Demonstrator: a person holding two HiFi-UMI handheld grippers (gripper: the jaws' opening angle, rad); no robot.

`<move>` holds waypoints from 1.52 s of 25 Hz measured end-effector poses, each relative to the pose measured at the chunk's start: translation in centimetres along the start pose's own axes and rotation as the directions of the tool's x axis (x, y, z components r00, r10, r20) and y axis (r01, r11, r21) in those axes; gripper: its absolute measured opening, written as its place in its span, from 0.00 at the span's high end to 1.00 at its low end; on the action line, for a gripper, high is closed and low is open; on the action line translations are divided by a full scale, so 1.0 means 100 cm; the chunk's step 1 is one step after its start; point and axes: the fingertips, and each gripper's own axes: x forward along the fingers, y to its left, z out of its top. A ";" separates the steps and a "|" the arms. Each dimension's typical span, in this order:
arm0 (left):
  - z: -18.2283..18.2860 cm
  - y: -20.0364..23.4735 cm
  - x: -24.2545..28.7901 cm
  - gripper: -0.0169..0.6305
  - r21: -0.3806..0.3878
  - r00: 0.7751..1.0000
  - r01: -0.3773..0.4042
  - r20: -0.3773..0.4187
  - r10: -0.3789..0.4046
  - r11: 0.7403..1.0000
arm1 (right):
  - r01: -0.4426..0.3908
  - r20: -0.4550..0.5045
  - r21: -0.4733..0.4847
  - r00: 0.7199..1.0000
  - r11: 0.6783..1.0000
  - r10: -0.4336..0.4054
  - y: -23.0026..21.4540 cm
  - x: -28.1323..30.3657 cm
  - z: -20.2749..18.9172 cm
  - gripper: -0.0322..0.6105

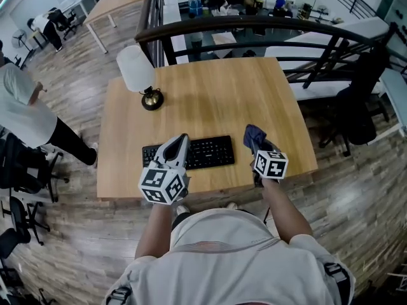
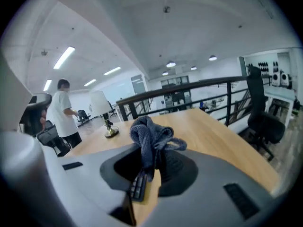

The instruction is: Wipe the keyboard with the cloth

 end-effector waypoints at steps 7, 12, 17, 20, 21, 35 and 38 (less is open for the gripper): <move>0.063 0.028 -0.022 0.95 0.092 0.994 -0.022 0.105 0.013 0.995 | -0.066 0.303 -0.206 0.944 0.976 0.127 0.086 -0.051 0.143 0.75; 0.108 0.054 -0.060 0.95 0.131 0.984 -0.060 0.172 0.037 0.990 | -0.082 0.414 -0.315 0.885 0.945 0.214 0.156 -0.087 0.203 0.76; 0.111 0.073 -0.083 0.95 0.124 0.982 -0.103 0.172 0.081 0.987 | -0.172 0.393 -0.372 0.861 0.912 0.323 0.205 -0.094 0.208 0.76; 0.110 0.082 -0.088 0.95 0.117 0.981 -0.108 0.172 0.087 0.987 | -0.185 0.378 -0.397 0.859 0.899 0.344 0.225 -0.092 0.207 0.76; 0.110 0.083 -0.088 0.95 0.116 0.981 -0.105 0.172 0.084 0.988 | -0.187 0.374 -0.398 0.861 0.898 0.345 0.228 -0.090 0.206 0.76; 0.100 0.083 -0.095 0.95 0.095 0.986 -0.082 0.153 0.067 0.992 | -0.245 0.301 -0.407 0.873 0.880 0.383 0.250 -0.077 0.185 0.76; 0.102 0.089 -0.094 0.95 0.095 0.985 -0.091 0.157 0.076 0.991 | -0.233 0.308 -0.409 0.875 0.882 0.374 0.248 -0.075 0.188 0.76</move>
